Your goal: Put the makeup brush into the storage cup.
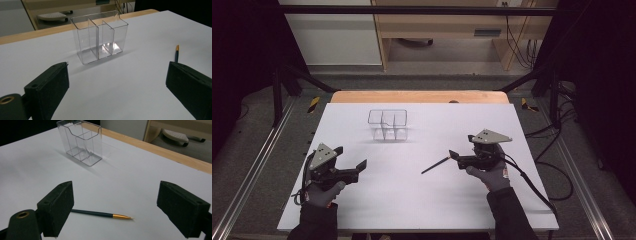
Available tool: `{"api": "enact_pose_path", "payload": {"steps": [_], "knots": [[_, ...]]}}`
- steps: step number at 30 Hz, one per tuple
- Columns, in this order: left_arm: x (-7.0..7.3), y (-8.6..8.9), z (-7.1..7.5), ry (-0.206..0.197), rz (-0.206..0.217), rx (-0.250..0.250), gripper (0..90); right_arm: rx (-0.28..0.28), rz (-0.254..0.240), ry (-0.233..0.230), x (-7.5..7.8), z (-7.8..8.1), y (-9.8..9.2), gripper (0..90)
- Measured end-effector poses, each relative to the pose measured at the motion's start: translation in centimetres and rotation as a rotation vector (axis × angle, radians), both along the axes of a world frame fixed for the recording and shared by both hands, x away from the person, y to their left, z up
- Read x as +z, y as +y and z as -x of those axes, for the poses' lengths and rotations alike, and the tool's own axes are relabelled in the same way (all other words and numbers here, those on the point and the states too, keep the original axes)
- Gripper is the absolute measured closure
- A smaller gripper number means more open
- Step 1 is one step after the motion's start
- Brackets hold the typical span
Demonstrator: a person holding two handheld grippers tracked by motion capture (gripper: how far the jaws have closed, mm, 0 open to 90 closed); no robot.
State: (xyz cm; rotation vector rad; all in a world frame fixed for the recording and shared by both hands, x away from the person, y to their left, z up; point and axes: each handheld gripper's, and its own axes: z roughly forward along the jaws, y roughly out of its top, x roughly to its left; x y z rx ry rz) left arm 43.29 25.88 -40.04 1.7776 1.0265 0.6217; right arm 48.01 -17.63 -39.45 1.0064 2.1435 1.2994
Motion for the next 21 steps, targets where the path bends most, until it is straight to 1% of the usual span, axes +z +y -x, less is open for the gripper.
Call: {"api": "enact_pose_path", "payload": {"steps": [2,5,6,7,8,10,11,16,17,20,21], "knots": [[0.0,0.0,0.0,0.000,-0.002,-0.003,4.0,0.009,0.020,0.009,-0.2,-0.4,0.3,13.9],[0.0,-0.1,0.0,-0.001,-0.004,-0.005,4.0,0.026,0.038,0.028,-0.8,-1.3,0.8,13.9],[0.0,-0.1,0.0,-0.001,-0.004,-0.005,4.0,0.030,0.043,0.028,-0.9,-1.4,1.0,14.0],[0.0,-0.1,0.0,-0.001,-0.005,-0.005,4.0,0.030,0.043,0.028,-0.9,-1.4,1.0,14.0],[0.0,0.0,0.0,-0.001,-0.007,-0.005,4.1,0.045,0.044,0.042,-1.3,-1.8,1.2,14.1],[0.0,0.0,0.0,-0.001,-0.007,-0.004,4.0,0.049,0.044,0.048,-1.4,-2.0,1.4,14.3],[0.0,0.0,0.0,0.000,-0.006,-0.003,4.1,0.056,0.050,0.056,-1.8,-2.3,1.6,14.5],[0.0,0.0,0.0,-0.002,-0.008,-0.005,4.0,0.064,0.055,0.069,-2.4,-2.9,2.0,14.5],[0.0,0.0,0.0,-0.003,-0.008,-0.006,4.0,0.067,0.054,0.080,-2.7,-3.1,2.2,14.4],[0.0,-0.1,0.0,-0.002,-0.010,-0.008,4.0,0.074,0.057,0.086,-3.1,-3.3,2.4,14.3],[-0.1,-0.1,0.0,-0.002,-0.010,-0.007,4.1,0.087,0.065,0.087,-3.4,-3.5,2.6,14.2]]}}
